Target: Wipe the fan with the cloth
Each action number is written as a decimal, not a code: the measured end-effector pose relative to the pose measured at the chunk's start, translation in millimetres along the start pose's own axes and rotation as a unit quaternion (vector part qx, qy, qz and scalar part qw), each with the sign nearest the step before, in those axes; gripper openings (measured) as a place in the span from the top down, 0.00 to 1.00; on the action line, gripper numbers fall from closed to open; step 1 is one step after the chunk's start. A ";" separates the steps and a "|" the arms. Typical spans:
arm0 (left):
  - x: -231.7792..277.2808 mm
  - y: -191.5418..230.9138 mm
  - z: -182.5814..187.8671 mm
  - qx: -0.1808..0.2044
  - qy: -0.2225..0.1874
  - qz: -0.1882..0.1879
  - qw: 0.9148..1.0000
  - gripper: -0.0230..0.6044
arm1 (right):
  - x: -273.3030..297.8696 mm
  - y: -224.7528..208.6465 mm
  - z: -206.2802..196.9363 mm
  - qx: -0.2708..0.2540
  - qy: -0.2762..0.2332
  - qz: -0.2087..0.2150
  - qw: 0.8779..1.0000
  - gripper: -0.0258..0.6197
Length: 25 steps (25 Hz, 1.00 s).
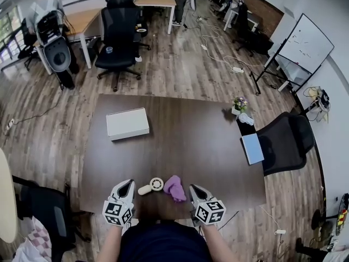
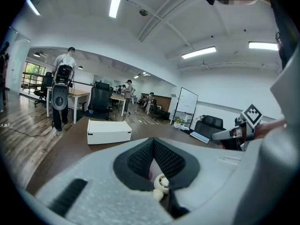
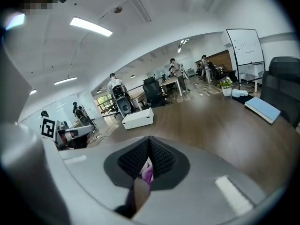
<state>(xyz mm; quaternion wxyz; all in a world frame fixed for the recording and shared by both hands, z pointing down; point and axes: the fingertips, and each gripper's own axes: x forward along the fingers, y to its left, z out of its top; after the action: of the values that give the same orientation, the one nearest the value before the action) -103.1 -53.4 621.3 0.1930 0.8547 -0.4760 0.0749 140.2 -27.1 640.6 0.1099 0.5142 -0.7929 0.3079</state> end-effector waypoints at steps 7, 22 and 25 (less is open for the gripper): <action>-4.5 -5.3 -7.5 0.001 0.010 -0.009 1.000 0.98 | -4.6 6.5 -6.8 -0.004 0.006 -0.002 1.000 0.94; -5.6 -8.3 -11.5 -0.001 0.019 -0.014 1.000 0.98 | -10.8 7.4 -2.3 -0.008 0.002 0.001 1.000 0.95; -3.7 -8.0 -10.3 -0.002 0.020 -0.015 1.000 0.98 | -11.4 5.8 -0.9 -0.008 0.003 0.000 1.000 0.95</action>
<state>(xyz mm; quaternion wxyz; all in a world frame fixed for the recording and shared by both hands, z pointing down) -97.7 -42.6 627.6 0.2053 0.8599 -0.4590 0.0877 140.1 -16.5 633.5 0.1163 0.5122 -0.7950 0.3036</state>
